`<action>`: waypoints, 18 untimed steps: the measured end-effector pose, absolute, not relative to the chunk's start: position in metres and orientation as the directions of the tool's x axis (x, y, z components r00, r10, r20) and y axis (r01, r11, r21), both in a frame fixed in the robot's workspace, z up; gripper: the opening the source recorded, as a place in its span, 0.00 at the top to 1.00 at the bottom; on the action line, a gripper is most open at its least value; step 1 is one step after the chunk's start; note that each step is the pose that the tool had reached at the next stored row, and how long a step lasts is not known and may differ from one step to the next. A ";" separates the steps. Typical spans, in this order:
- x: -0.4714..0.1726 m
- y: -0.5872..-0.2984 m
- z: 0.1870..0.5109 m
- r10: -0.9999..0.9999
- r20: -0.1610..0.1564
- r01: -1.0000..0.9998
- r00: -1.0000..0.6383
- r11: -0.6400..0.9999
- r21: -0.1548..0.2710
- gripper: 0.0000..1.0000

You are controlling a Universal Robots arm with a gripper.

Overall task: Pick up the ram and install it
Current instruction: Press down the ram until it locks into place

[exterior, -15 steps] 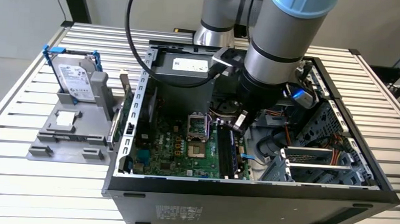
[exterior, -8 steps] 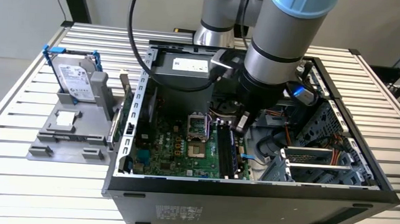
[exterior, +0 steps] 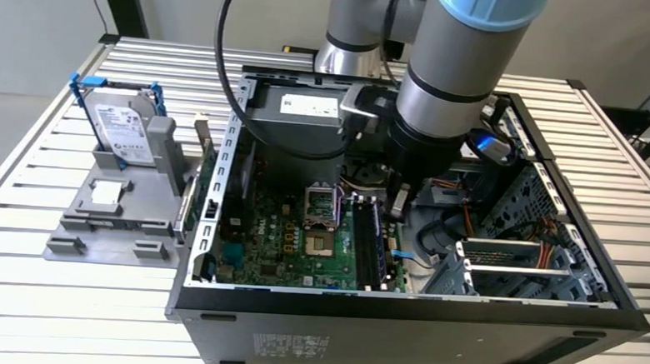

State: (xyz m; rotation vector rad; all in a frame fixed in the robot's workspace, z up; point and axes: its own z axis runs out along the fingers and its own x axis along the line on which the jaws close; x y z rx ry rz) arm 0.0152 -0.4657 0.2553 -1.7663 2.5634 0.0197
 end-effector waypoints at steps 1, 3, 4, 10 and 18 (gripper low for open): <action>0.015 -0.466 0.255 -0.940 -0.031 -0.941 -0.339 0.339 -0.006 1.00; 0.015 -0.466 0.253 -0.952 -0.031 -0.952 -0.305 0.305 -0.006 1.00; 0.015 -0.466 0.252 -0.957 -0.031 -0.958 -0.288 0.288 -0.006 1.00; 0.015 -0.466 0.247 -0.981 -0.031 -0.981 -0.191 0.192 -0.006 1.00; 0.013 -0.466 0.239 -0.992 -0.031 -0.993 -0.120 0.120 -0.006 1.00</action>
